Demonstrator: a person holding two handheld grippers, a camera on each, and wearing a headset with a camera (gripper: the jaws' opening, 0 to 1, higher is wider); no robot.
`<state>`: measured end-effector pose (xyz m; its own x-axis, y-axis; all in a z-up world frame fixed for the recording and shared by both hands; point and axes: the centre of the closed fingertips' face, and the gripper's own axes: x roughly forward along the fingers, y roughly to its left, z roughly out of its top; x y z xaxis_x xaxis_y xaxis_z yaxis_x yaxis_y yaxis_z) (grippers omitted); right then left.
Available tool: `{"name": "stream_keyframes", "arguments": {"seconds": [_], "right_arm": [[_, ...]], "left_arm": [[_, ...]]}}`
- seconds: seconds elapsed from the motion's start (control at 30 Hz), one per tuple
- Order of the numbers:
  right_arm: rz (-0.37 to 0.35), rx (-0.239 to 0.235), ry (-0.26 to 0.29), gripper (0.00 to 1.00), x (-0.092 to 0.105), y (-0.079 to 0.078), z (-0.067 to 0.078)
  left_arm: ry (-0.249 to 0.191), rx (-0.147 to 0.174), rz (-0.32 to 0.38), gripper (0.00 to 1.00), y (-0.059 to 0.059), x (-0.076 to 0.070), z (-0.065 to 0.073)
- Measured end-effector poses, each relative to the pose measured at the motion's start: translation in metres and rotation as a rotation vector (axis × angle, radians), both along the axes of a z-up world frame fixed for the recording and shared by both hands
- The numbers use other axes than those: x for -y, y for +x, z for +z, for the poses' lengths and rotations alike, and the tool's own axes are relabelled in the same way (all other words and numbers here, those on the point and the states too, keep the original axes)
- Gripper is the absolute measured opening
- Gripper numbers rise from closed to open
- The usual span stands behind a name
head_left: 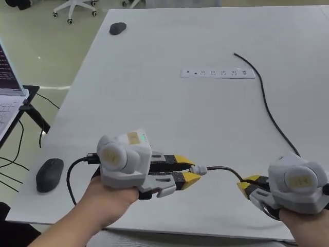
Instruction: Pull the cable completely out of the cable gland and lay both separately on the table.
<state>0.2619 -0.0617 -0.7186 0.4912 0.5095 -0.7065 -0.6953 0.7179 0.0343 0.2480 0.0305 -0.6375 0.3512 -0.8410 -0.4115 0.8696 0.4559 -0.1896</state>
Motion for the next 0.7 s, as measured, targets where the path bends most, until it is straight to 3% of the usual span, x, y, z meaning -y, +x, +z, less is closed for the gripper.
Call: {"name": "stream_keyframes", "arguments": {"seconds": [0.3, 0.4, 0.43, 0.53, 0.6, 0.7], "right_arm": [[0.024, 0.015, 0.011, 0.02, 0.003, 0.004, 0.007], [0.071, 0.020, 0.002, 0.06, 0.000, 0.002, 0.010], [0.101, 0.058, -0.010, 0.08, -0.002, 0.003, 0.015], [0.133, 0.071, -0.010, 0.13, -0.009, 0.000, 0.023], [0.183, 0.096, 0.006, 0.17, -0.023, -0.001, 0.033], [0.255, 0.155, -0.014, 0.17, -0.040, -0.001, 0.048]], "left_arm": [[0.002, 0.000, 0.004, 0.15, 0.004, 0.001, 0.000], [0.005, -0.002, 0.006, 0.15, 0.005, 0.001, 0.000], [0.007, -0.003, 0.005, 0.15, 0.005, 0.001, 0.000], [0.011, 0.002, 0.007, 0.15, 0.006, 0.002, 0.000], [0.010, -0.002, 0.007, 0.15, 0.006, 0.002, 0.000], [0.018, -0.008, 0.006, 0.15, 0.006, 0.002, -0.003]]}}
